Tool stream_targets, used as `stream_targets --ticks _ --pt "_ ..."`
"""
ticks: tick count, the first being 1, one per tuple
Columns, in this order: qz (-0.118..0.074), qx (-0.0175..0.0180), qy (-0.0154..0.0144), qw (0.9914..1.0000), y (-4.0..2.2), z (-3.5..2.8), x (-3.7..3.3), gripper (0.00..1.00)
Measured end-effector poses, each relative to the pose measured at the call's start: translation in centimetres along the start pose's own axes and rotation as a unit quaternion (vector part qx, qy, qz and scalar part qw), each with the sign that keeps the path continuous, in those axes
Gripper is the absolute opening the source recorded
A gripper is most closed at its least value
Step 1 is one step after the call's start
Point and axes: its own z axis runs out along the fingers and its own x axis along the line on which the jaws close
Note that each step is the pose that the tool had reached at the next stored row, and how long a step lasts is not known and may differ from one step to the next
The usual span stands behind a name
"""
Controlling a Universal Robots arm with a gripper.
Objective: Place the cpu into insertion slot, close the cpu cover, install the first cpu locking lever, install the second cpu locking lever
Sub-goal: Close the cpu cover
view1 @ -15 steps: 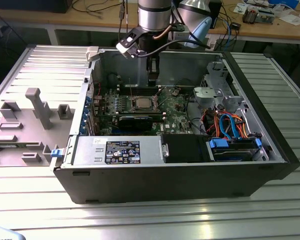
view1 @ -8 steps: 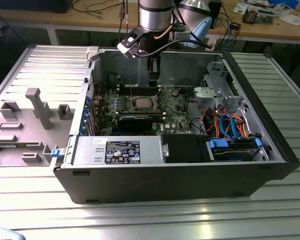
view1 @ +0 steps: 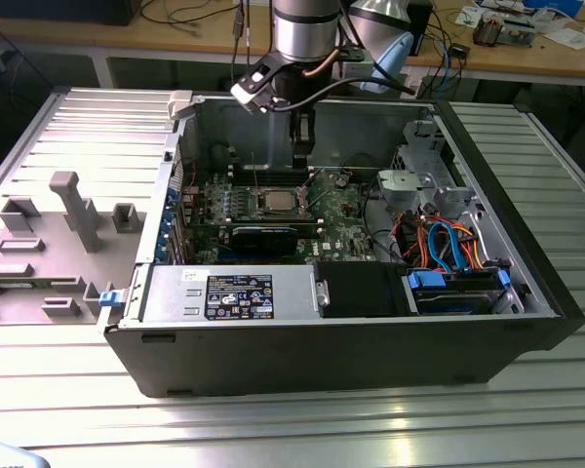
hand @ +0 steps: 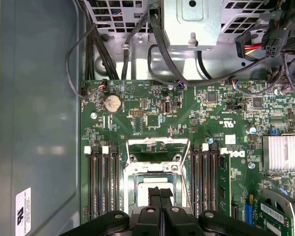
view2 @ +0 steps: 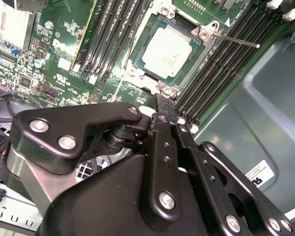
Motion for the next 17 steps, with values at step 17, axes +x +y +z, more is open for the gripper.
stream_targets --ticks 17 --pt "0.000 0.0000 0.0000 1.00000 0.52 0.02 0.00 0.11"
